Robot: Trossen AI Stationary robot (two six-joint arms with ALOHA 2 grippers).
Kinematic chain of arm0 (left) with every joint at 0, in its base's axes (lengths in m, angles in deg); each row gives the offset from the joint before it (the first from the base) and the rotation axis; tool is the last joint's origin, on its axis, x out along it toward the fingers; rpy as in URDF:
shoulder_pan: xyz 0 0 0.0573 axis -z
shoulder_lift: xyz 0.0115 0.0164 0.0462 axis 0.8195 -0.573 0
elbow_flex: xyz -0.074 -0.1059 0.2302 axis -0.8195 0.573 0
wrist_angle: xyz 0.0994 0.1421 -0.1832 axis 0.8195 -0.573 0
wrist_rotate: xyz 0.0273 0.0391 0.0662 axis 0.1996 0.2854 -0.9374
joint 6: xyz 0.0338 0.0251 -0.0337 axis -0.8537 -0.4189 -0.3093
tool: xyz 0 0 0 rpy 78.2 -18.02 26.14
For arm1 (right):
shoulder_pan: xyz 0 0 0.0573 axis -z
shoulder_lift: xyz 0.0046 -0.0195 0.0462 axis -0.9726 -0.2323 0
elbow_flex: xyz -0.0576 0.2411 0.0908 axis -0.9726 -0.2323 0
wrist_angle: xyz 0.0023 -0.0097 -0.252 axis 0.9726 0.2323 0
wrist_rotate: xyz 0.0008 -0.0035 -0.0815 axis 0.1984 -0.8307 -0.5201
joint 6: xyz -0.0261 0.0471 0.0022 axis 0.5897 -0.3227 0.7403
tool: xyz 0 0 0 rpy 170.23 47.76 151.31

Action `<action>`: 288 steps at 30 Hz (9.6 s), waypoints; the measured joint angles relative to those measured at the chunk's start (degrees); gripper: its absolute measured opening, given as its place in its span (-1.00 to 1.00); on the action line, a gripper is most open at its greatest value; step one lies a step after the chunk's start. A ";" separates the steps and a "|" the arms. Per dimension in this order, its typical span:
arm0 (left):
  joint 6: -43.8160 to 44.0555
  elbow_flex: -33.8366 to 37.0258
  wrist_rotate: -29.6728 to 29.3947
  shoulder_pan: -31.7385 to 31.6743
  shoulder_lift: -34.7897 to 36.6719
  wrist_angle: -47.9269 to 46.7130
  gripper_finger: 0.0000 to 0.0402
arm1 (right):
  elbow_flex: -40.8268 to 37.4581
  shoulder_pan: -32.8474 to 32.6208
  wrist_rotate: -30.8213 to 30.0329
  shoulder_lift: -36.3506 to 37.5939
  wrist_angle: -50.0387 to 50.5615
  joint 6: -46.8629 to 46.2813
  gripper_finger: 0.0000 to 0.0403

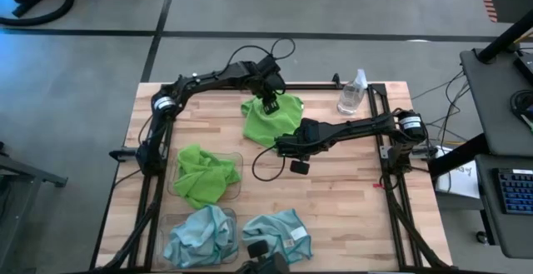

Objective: Sort microfiber towel by color & place in baskets
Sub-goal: Put the green microfiber cloth into the top transparent bin, then put the blue microfiber cloth into the bottom transparent bin

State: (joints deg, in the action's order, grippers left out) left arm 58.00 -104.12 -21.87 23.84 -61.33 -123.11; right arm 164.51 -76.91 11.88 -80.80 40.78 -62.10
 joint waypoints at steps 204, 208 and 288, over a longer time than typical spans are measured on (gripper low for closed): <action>45.27 19.43 -8.57 47.36 33.30 -40.70 -0.39 | -0.04 -4.98 6.49 0.02 -2.36 -14.00 -0.39; 45.56 18.78 -7.83 49.68 33.85 -40.59 -0.39 | -0.04 -9.17 11.05 0.02 -6.54 -14.01 -0.39; 53.08 16.99 -7.84 62.71 39.58 -43.98 -0.39 | 9.40 -26.74 20.23 -14.47 -31.29 -32.01 -0.39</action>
State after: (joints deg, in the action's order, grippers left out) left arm 111.08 -87.12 -29.71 86.55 -21.75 -167.09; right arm 173.91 -103.65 32.11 -95.27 9.50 -94.11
